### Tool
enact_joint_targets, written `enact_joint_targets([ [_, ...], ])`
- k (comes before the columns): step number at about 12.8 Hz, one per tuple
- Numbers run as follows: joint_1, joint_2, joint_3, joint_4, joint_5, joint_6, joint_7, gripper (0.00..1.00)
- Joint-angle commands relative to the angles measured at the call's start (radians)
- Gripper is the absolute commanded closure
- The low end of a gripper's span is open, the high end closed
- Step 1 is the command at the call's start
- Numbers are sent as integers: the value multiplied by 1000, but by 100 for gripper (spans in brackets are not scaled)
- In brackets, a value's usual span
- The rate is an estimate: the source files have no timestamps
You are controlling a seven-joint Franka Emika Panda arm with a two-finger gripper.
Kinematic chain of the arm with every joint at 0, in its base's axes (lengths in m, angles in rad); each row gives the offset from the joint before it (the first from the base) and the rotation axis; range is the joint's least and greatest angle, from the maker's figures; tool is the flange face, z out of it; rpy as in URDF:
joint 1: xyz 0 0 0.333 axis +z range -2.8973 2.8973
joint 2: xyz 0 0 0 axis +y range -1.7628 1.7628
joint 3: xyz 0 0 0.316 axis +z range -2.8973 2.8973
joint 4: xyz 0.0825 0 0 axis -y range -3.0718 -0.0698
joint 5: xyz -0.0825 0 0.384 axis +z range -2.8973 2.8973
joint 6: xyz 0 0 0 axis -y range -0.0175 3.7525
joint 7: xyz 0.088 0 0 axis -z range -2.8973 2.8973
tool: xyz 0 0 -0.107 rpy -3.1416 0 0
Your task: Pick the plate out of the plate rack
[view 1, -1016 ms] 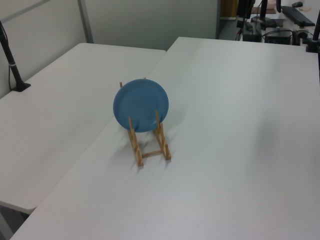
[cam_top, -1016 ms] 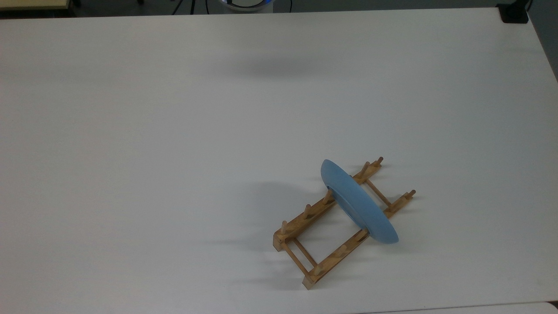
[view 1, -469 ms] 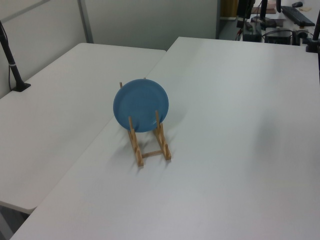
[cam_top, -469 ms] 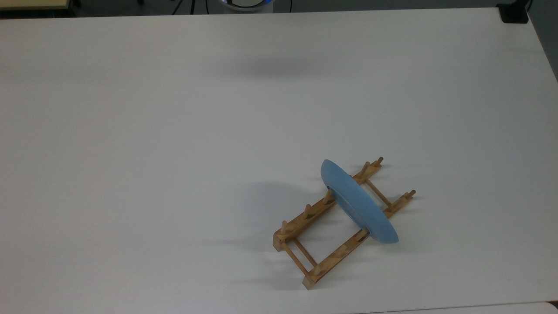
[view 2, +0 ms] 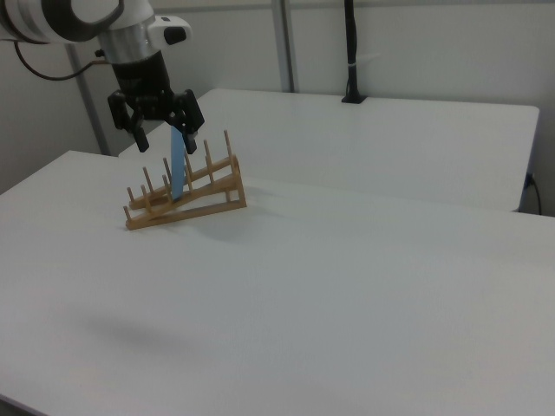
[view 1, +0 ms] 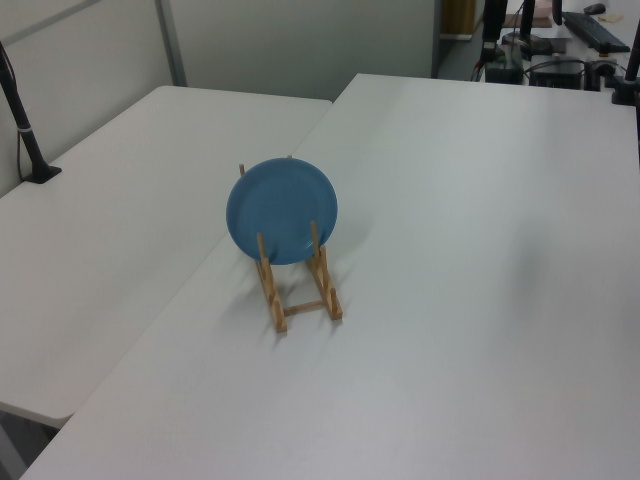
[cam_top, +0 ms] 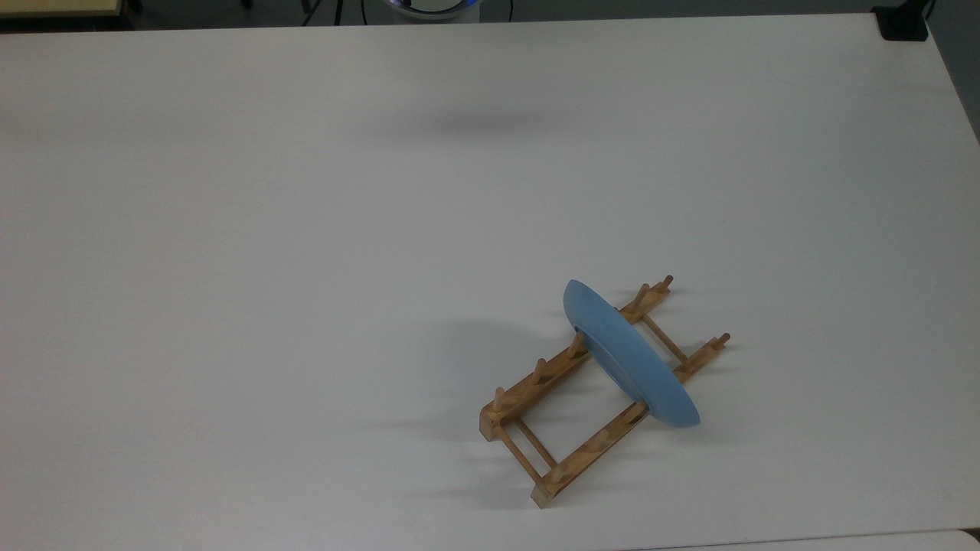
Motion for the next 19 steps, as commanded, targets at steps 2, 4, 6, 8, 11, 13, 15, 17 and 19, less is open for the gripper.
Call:
enact_joint_targets([
  [2, 43, 32, -7, -3, 14, 68, -47, 0],
  [4, 72, 78, -7, 4, 9, 227, 62, 0],
  [6, 109, 112, -7, 7, 2, 330, 143, 0],
  [8, 138, 155, -7, 29, -26, 430, 218, 0],
  [11, 183, 209, -7, 62, -115, 518, 302, 0],
  [13, 224, 230, -7, 62, -127, 625, 352, 0],
  [15, 264, 278, -6, 62, -226, 700, 457, 0],
  [17, 302, 345, -6, 62, -434, 759, 621, 0],
  [19, 316, 385, -4, 62, -590, 815, 760, 0],
])
